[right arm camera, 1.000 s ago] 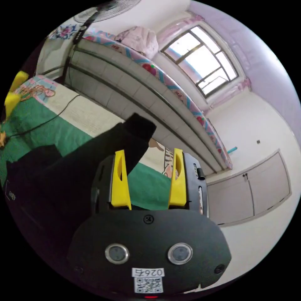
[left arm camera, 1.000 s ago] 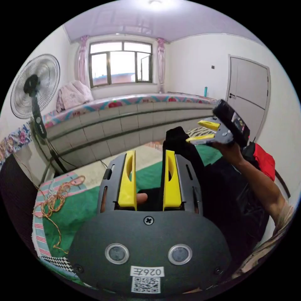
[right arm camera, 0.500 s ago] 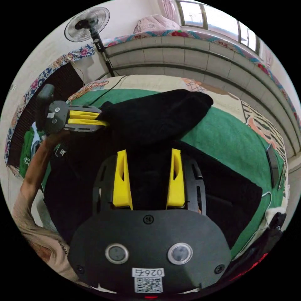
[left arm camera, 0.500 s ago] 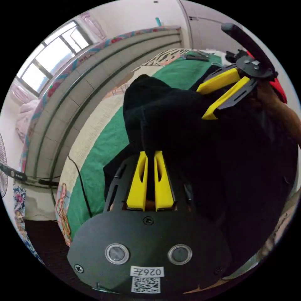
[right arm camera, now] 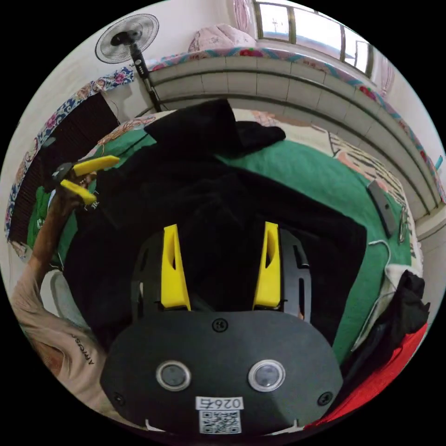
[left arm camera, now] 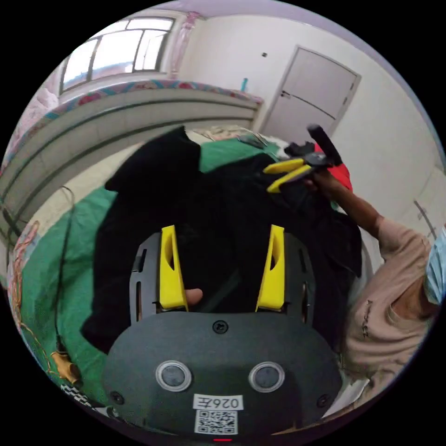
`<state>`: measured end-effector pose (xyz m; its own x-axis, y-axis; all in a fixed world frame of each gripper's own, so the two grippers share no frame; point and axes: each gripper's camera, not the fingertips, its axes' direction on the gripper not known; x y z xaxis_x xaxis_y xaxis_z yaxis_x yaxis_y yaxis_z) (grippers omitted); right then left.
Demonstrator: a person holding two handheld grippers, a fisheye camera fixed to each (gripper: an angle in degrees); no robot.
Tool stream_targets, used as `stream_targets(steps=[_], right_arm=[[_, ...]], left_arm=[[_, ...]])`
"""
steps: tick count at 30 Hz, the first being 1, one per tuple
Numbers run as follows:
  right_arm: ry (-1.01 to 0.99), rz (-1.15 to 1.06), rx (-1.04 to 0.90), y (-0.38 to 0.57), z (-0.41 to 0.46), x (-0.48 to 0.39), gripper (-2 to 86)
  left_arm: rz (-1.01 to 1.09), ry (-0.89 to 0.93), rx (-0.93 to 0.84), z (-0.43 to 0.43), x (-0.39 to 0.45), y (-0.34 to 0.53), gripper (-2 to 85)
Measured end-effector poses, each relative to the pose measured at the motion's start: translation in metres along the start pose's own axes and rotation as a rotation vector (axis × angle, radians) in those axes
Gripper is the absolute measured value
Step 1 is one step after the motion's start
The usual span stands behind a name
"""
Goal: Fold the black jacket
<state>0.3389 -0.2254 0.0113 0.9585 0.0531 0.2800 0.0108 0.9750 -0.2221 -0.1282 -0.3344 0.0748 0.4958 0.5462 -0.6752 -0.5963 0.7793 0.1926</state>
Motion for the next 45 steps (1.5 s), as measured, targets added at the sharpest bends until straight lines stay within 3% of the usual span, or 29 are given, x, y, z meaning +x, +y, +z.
stream_targets(steps=[1,2,4,8,10,15,19,22,25,29,32,36,40,43,44,45], right_arm=[[-0.029,-0.006,-0.05,-0.003,0.01,-0.001,11.0],[-0.049,0.007,-0.065,-0.003,0.017,-0.005,5.3],[-0.152,-0.036,0.002,0.009,-0.003,-0.021,0.9],[-0.18,-0.342,0.143,0.092,-0.08,-0.089,-1.0],[-0.178,-0.487,0.13,0.138,-0.096,-0.118,-1.1],[0.03,-0.574,-0.191,0.226,-0.035,-0.165,-1.1],[0.147,-0.463,-0.244,0.244,-0.002,-0.161,-1.0],[0.099,-0.307,-0.17,0.26,-0.012,-0.134,-0.6],[0.04,-0.185,-0.186,0.282,-0.023,-0.093,1.5],[-0.016,0.101,0.093,0.331,-0.08,-0.014,2.8],[-0.049,0.235,0.268,0.356,-0.107,0.033,2.9],[0.084,0.314,0.382,0.351,-0.121,0.076,7.9],[0.175,0.338,0.249,0.31,-0.095,0.118,15.6],[0.013,0.229,-0.058,0.278,-0.043,0.153,11.8],[-0.003,0.238,-0.051,0.282,-0.043,0.164,8.0],[-0.069,0.233,-0.017,0.295,-0.054,0.173,4.3]], left_arm=[[0.059,0.137,-0.217,0.045,0.014,-0.003,15.8],[0.067,0.062,-0.281,0.066,0.026,-0.005,6.2],[0.149,0.01,-0.281,0.057,0.042,-0.007,2.7],[0.349,0.288,-0.083,-0.019,0.077,0.029,1.1],[0.411,0.364,-0.081,-0.036,0.094,0.058,0.9],[0.211,0.351,-0.139,-0.023,0.088,0.132,-0.1],[-0.079,0.45,-0.096,-0.009,0.045,0.164,-0.6],[-0.153,0.309,0.055,-0.039,0.034,0.179,-0.6],[-0.232,0.2,0.06,-0.057,0.014,0.196,0.7],[-0.423,-0.012,0.263,-0.094,-0.024,0.233,12.2],[-0.517,-0.075,0.33,-0.107,-0.049,0.247,15.1],[-0.575,-0.236,0.367,-0.124,-0.065,0.245,16.3],[-0.656,-0.508,0.233,-0.132,-0.096,0.217,26.2],[-0.701,-0.348,0.099,-0.109,-0.132,0.195,25.5],[-0.686,-0.283,0.013,-0.093,-0.139,0.186,21.1],[-0.681,-0.355,-0.018,-0.089,-0.136,0.182,17.6]])
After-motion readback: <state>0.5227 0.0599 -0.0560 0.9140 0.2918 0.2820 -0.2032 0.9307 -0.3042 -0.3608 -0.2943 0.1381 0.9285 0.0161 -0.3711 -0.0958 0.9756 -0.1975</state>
